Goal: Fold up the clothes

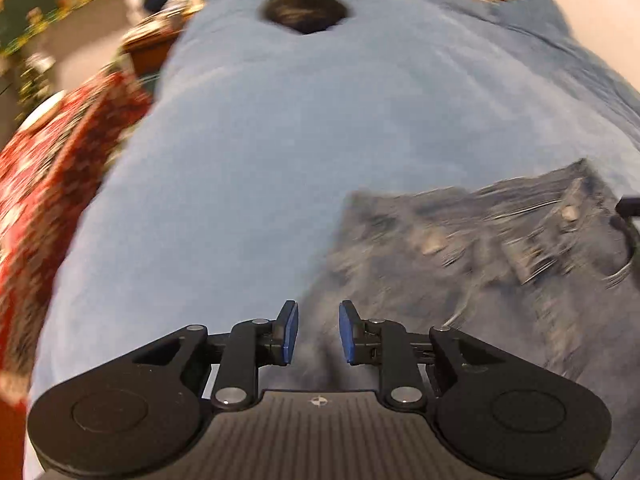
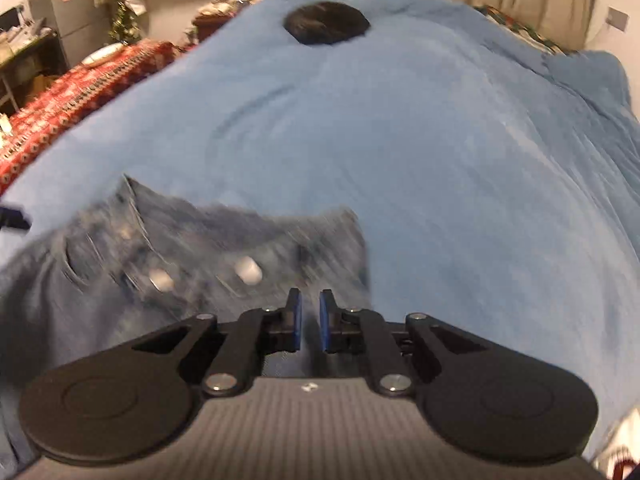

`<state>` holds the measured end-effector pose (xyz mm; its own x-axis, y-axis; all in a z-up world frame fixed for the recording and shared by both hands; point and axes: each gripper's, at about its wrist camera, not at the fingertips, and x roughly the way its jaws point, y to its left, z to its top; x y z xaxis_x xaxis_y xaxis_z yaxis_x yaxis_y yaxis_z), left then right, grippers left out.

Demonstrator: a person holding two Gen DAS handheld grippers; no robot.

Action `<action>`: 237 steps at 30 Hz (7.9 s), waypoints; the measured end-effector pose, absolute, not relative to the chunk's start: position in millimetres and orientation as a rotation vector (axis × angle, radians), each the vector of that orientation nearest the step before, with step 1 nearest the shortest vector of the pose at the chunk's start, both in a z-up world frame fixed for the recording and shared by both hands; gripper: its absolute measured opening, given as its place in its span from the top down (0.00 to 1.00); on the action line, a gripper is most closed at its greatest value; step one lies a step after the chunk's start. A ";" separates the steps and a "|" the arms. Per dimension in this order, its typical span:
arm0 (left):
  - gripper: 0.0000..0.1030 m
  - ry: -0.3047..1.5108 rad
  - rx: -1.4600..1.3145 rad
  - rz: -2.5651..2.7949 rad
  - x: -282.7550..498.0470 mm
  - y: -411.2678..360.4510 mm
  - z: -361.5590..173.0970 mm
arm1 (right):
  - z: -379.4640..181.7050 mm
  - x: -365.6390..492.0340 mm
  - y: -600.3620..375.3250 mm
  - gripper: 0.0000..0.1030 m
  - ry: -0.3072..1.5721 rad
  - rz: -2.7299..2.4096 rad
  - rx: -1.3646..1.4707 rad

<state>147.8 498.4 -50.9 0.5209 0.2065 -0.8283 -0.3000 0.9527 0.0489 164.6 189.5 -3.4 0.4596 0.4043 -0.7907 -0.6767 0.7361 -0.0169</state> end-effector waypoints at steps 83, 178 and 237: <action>0.89 1.074 -0.342 0.563 -17.1 522.0 -79.2 | -54.0 113.9 306.1 0.88 0.885 0.824 -0.275; 0.94 0.751 -0.570 -0.034 98.8 324.7 30.1 | 54.7 3.0 25.7 0.81 0.933 0.558 0.296; 0.72 1.103 -0.460 0.044 58.7 317.0 -79.6 | -58.8 58.9 59.8 0.94 0.900 0.517 0.325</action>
<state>58.7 317.0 -79.6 0.4603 -0.1908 -0.8670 -0.2593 0.9052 -0.3368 58.9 59.8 -58.8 0.5129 0.5530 -0.6566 -0.2885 0.8314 0.4748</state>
